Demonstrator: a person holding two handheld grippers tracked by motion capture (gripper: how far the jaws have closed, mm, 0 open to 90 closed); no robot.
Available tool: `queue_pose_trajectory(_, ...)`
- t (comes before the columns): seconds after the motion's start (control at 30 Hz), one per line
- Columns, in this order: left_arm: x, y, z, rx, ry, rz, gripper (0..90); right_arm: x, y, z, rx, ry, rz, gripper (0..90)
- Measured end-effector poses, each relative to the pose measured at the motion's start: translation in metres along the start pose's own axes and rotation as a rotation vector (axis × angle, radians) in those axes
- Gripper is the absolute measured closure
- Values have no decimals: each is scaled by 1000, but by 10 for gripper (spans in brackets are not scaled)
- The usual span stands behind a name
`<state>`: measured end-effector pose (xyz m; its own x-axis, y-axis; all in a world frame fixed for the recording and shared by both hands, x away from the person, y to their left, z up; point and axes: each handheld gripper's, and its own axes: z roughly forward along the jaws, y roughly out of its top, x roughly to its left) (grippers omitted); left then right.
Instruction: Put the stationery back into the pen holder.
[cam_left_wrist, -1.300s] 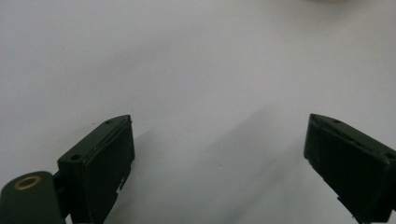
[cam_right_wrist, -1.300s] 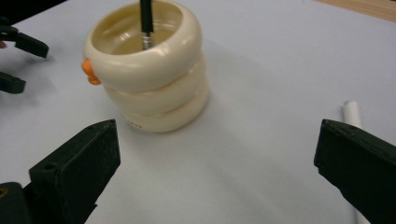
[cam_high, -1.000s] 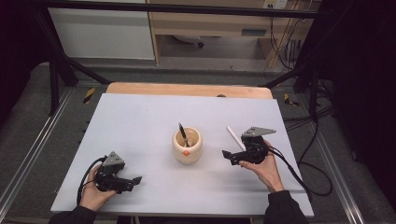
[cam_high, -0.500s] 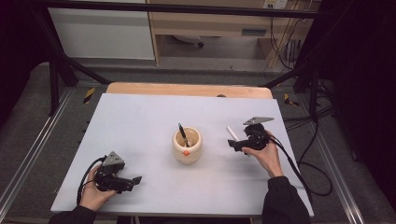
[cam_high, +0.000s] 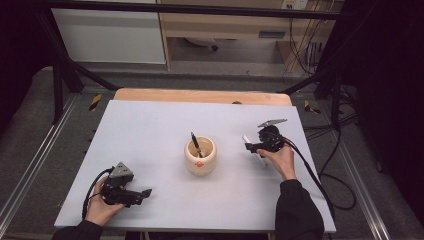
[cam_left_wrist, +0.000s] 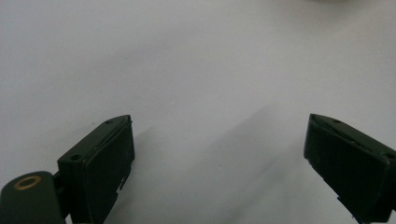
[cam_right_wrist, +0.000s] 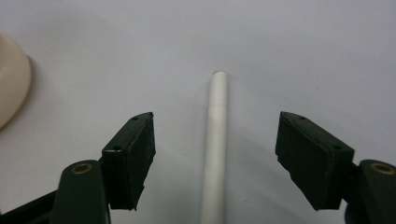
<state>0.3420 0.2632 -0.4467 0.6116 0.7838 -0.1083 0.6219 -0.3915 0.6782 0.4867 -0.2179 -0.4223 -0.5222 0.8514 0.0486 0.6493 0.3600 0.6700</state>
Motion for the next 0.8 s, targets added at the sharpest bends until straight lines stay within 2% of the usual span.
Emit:
queue_pose_trajectory(0.23, 0, 0, 0, -1, -2, 1, 87, -2, 1, 8, 26, -1, -5, 443)
queue_pose_trajectory(0.43, 0, 0, 0, 1, -1, 1, 87, -2, -1, 14, 61, -5, -36, 559)
queue_pose_trajectory(0.67, 0, 0, 0, 3, 0, 1, 87, -3, 0, 14, 60, 11, -24, 659)
queue_pose_trajectory(0.8, 0, 0, 0, 3, -1, 2, 88, -3, 0, 15, 69, 0, -26, 702)
